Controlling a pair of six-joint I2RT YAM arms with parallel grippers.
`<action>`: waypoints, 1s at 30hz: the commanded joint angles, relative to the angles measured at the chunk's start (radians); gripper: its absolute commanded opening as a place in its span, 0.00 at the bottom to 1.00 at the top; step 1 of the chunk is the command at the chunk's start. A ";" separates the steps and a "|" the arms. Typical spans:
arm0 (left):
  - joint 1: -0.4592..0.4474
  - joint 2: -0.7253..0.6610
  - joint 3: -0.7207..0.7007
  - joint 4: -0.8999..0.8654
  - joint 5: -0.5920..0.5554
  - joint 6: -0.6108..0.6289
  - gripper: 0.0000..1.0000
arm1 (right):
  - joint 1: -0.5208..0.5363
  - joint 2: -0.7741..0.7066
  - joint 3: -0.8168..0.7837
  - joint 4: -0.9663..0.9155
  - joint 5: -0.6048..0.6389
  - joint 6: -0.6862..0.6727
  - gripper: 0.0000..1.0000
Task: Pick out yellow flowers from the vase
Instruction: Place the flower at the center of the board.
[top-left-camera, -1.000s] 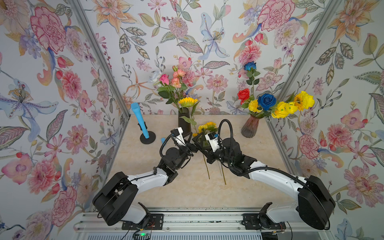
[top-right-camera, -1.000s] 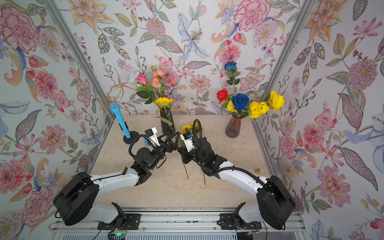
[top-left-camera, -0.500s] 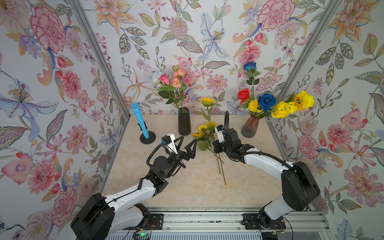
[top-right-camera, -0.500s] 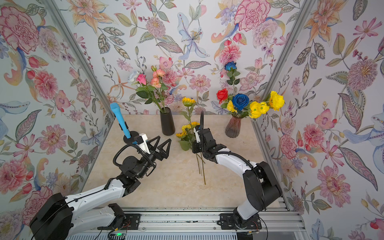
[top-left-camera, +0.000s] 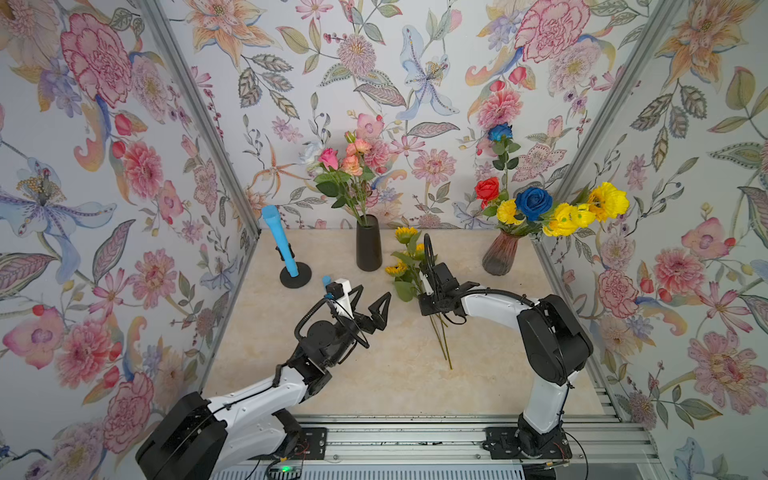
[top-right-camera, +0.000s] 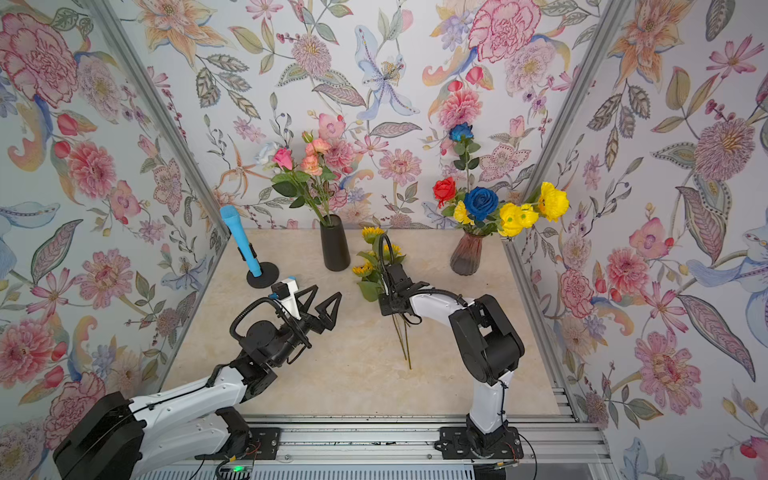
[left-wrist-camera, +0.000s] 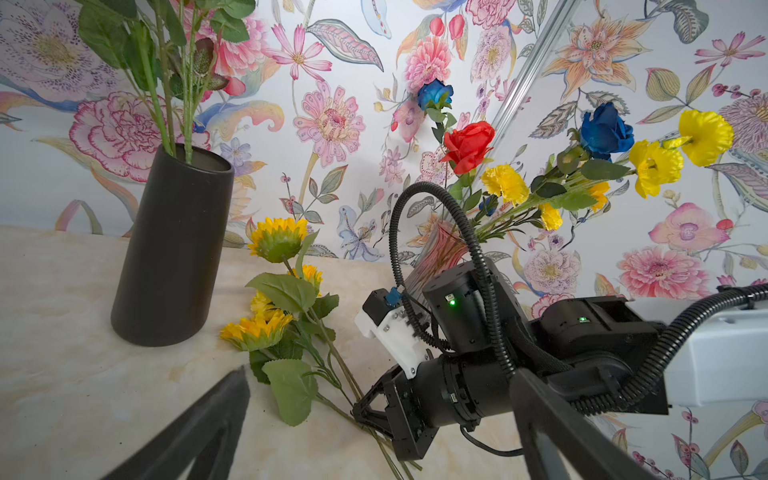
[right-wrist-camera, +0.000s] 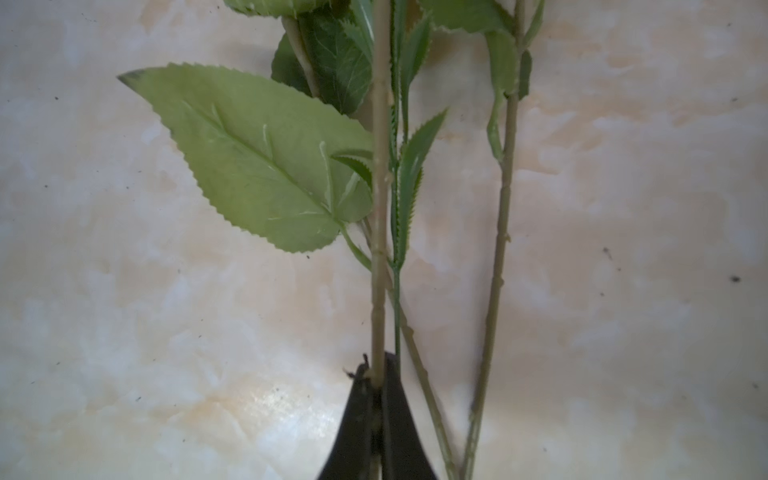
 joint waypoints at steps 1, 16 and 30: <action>-0.010 -0.018 -0.017 0.010 -0.026 0.030 1.00 | 0.005 0.015 0.027 -0.031 0.034 -0.015 0.00; -0.010 -0.009 -0.020 -0.006 -0.024 0.043 1.00 | 0.014 -0.001 0.030 -0.035 0.028 -0.015 0.34; -0.010 -0.097 -0.035 -0.071 -0.049 0.097 1.00 | 0.035 -0.148 -0.025 -0.001 0.010 0.027 0.85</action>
